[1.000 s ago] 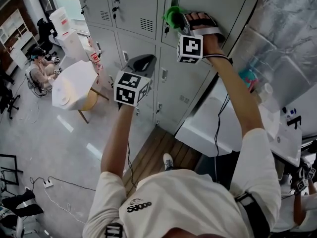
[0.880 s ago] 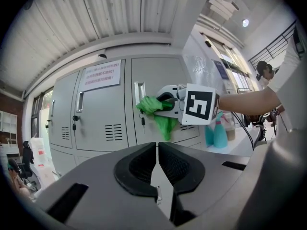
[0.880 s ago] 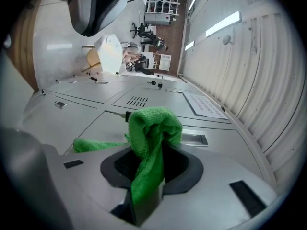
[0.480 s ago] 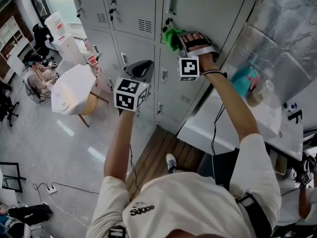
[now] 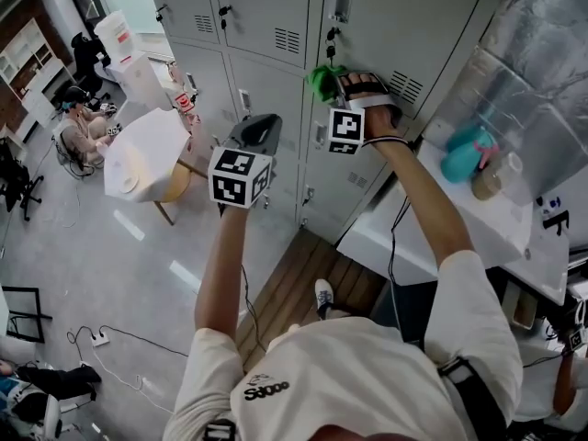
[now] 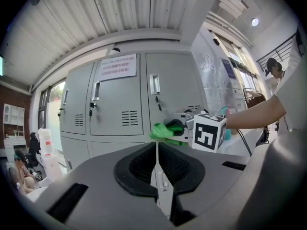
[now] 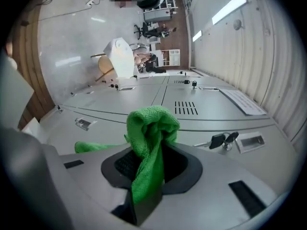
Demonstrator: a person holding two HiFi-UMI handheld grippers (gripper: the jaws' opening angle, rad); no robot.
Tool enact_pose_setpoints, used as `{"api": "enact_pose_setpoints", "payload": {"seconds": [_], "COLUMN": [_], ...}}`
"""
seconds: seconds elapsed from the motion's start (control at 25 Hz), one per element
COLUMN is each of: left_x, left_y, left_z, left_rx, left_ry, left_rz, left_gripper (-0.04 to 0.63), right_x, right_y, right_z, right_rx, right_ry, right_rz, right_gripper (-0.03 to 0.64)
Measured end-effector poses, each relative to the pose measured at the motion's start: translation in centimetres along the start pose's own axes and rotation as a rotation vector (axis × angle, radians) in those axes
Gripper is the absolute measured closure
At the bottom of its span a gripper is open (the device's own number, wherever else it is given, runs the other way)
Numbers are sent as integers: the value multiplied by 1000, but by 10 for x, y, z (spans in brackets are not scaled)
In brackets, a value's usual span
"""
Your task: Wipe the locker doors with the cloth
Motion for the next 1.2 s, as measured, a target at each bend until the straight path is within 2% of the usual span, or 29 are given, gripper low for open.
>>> {"api": "enact_pose_setpoints", "payload": {"seconds": [0.08, 0.4, 0.52, 0.68, 0.84, 1.0, 1.2], "left_x": [-5, -7, -3, -1, 1, 2, 11], "left_y": [-5, 7, 26, 58, 90, 116, 140], "left_z": [-9, -34, -47, -68, -92, -118, -143], "left_rx": [17, 11, -20, -63, -109, -138, -171], "left_ry": [-11, -23, -7, 20, 47, 73, 109], "left_rz": [-6, 11, 16, 31, 57, 80, 109], "left_gripper": [565, 565, 565, 565, 563, 563, 563], "right_x": [-1, -21, -34, -50, -64, -68, -67], "right_y": [-10, -42, -56, -72, -79, -88, -96], "right_z": [-11, -107, -153, -215, -278, -332, -385], "right_rx": [20, 140, 155, 130, 63, 17, -37], "right_ry": [29, 246, 286, 315, 330, 312, 262], "right_rz": [131, 918, 1116, 1257, 1367, 1411, 1406], "right_gripper": [529, 529, 529, 531, 531, 531, 531]}}
Point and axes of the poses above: the fingertips, and each gripper's own axes: z forward along the fingers, y to its right, x out of its top, the point moved 4 cm from there along -z, backward along the fingers, and after that the axes turned 4 degrees about x, right-handed, at the moved point
